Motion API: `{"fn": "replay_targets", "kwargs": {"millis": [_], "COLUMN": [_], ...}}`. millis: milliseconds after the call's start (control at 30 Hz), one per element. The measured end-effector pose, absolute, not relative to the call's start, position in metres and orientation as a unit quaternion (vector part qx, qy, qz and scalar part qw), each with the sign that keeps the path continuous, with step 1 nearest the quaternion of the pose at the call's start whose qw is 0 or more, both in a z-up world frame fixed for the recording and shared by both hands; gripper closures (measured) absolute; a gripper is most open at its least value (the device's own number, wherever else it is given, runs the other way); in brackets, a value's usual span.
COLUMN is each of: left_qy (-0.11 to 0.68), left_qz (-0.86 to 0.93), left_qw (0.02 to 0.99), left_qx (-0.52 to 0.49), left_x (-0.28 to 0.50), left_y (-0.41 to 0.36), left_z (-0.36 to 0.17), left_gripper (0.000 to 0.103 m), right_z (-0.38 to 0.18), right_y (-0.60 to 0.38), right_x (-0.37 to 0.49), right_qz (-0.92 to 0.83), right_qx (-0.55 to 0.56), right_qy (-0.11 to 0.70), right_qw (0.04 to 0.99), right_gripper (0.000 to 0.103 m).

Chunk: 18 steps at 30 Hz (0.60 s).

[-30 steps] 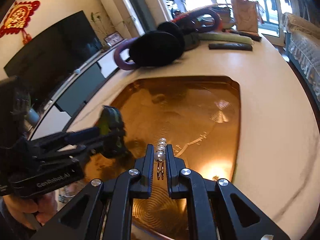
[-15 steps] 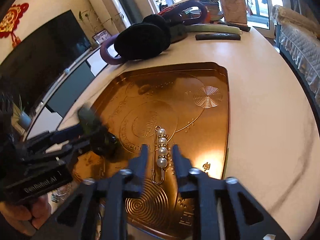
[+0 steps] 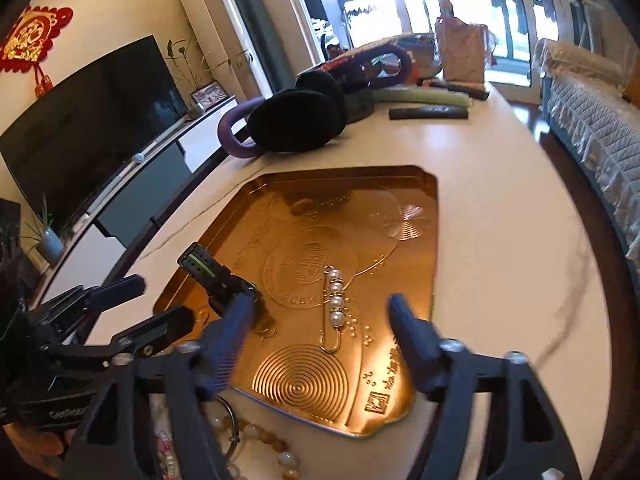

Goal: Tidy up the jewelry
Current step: 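Lower and release the watch in the tray while the right tool releases the pin there, then move both tools back toward the remaining jewelry pile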

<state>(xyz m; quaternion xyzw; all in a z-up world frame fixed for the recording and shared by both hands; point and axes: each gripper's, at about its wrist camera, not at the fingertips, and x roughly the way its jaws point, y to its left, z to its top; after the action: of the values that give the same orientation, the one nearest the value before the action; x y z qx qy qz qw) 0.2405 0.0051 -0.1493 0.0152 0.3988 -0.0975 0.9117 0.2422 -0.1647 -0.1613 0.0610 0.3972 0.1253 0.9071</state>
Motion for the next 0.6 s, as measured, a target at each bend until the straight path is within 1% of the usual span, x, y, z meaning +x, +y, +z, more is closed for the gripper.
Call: {"fn": "replay_targets", "kwargs": {"millis": [67, 233, 300, 400, 600], "left_qy": [0.396, 0.379, 0.365, 0.348, 0.331], "left_qz": [-0.096, -0.098, -0.097, -0.096, -0.102], "left_qw": [0.913, 0.920, 0.926, 0.933, 0.938], "left_qx": [0.013, 0.004, 0.010, 0.017, 0.015], "left_x": [0.233, 0.210, 0.197, 0.178, 0.142], "left_y": [0.007, 0.012, 0.013, 0.014, 0.020], "left_z": [-0.147, -0.131, -0.121, -0.108, -0.089], "left_gripper": [0.019, 0.018, 0.016, 0.013, 0.010], "right_z": [-0.157, -0.141, -0.132, -0.119, -0.100], "right_y": [-0.165, -0.167, -0.168, -0.171, -0.176], "right_x": [0.237, 0.218, 0.206, 0.189, 0.154], "right_qz": [0.118, 0.118, 0.115, 0.120, 0.135], "right_qx": [0.055, 0.062, 0.061, 0.062, 0.070], "right_qy": [0.393, 0.379, 0.369, 0.356, 0.329], "right_qw": [0.910, 0.916, 0.920, 0.925, 0.932], "right_gripper": [0.018, 0.012, 0.006, 0.004, 0.003]}}
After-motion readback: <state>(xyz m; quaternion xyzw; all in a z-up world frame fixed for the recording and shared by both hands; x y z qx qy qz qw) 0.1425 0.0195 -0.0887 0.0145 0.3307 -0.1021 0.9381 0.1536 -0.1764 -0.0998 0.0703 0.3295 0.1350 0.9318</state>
